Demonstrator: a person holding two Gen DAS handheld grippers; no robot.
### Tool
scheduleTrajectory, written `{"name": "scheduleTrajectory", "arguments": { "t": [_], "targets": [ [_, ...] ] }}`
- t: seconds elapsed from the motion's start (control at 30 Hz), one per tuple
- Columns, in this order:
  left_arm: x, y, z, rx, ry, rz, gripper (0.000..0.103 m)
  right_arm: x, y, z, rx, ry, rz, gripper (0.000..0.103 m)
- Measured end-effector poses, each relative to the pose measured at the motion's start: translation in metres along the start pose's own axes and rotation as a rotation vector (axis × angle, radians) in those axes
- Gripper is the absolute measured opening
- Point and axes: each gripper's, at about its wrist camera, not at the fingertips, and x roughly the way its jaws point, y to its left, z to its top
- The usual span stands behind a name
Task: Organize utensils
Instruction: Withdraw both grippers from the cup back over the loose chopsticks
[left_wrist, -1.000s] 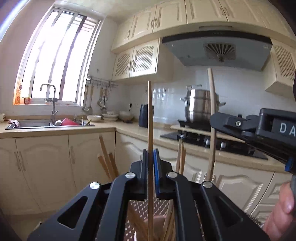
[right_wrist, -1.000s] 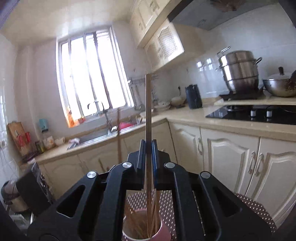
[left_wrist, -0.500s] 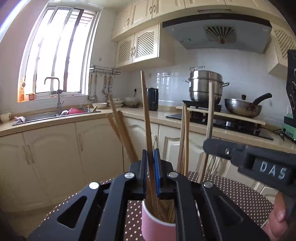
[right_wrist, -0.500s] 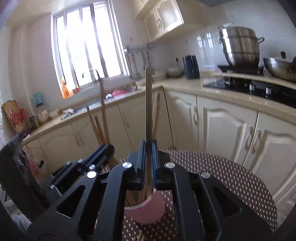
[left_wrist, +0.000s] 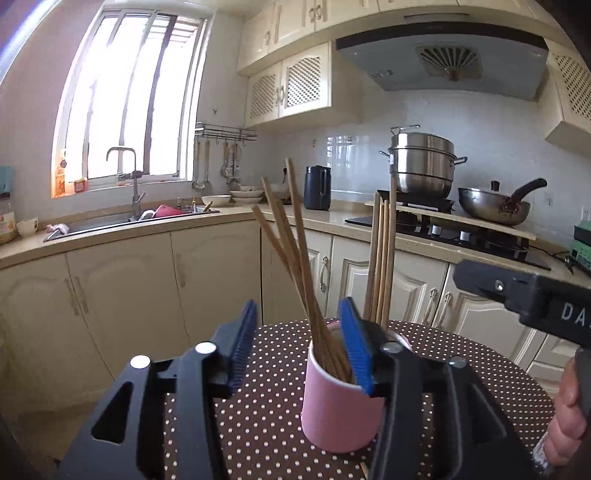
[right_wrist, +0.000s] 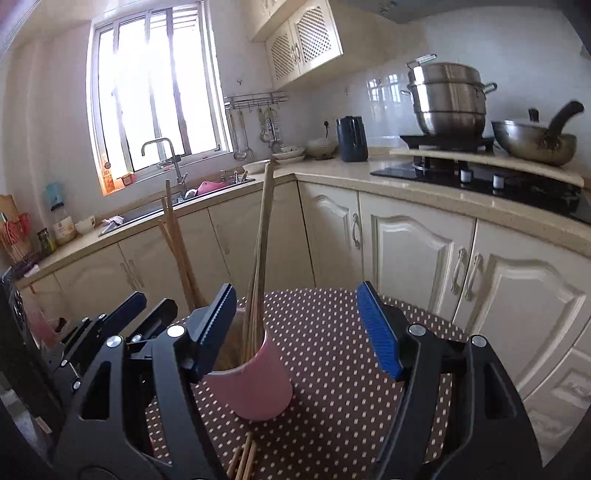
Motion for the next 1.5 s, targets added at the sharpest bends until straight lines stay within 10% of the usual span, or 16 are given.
{"name": "scheduleTrajectory", "arguments": {
  "t": [0.6, 1.5],
  "targets": [
    [-0.071, 0.003, -0.015, -0.012, 0.047, 0.002, 0.066, -0.068, -0.003, -0.042, 0.083, 0.041, -0.039, 0.091],
    [-0.052, 0.026, -0.108, -0.083, 0.520, 0.050, 0.073, -0.018, 0.014, -0.140, 0.051, 0.469, -0.140, 0.093]
  ]
}}
